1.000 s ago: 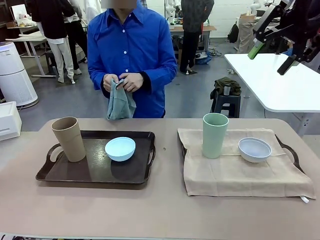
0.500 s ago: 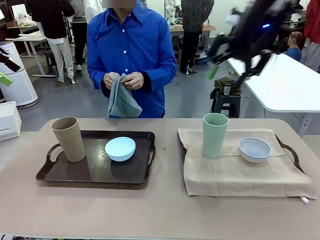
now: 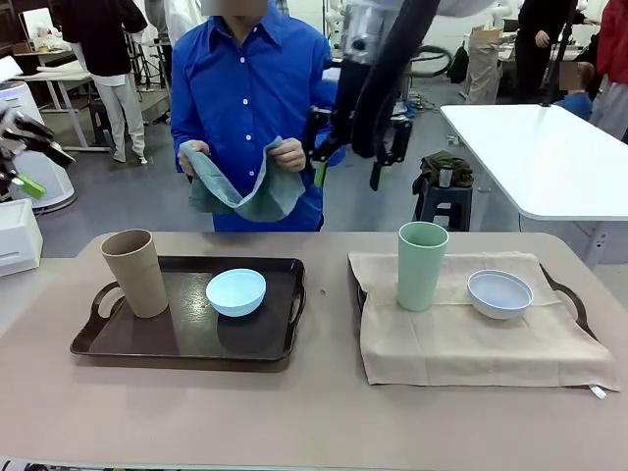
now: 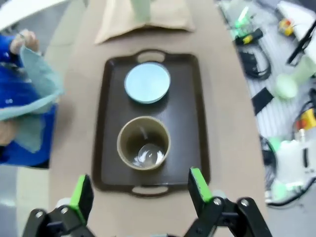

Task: Set up a tray with a mat and arrange the tableware.
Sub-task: Pick up the Picnic Bowl and Reusable plastic cup from the Handle tray in front of the human's position and hold them in the air.

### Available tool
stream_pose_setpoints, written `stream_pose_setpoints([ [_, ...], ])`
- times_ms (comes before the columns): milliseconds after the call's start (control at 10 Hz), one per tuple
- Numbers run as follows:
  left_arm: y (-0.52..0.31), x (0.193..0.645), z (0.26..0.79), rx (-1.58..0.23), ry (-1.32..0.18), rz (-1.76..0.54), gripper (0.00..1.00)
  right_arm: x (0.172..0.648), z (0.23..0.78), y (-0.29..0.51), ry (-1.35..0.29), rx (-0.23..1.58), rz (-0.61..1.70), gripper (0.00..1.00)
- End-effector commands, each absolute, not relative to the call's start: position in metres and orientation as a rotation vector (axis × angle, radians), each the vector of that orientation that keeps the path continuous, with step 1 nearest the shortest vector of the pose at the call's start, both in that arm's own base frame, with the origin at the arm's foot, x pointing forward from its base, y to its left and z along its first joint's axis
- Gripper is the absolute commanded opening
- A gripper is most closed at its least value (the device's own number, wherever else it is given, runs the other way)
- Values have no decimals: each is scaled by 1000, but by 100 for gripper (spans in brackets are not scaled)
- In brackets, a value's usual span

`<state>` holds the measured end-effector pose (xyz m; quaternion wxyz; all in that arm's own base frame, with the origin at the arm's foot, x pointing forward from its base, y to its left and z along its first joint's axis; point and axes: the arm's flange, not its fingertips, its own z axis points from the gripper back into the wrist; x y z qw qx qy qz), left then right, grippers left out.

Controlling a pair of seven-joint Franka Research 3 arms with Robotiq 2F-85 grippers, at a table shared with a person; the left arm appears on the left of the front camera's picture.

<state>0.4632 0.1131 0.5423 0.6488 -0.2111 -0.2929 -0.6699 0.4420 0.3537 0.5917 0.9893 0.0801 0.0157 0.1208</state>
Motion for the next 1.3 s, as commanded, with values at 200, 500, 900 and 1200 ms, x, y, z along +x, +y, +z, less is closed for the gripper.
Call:
stream_pose_setpoints([
  [200,117,500,506,-671,-514,-1460,100,495,565,409,26,14,197,91],
  [500,129,507,490,-662,-457,-1499,100,510,562,449,45,39,243,91],
  [900,122,502,483,-685,-516,-1469,100,496,543,419,18,32,227,91],
  [1200,122,503,471,-679,-485,-1479,100,507,512,447,-78,16,266,91],
])
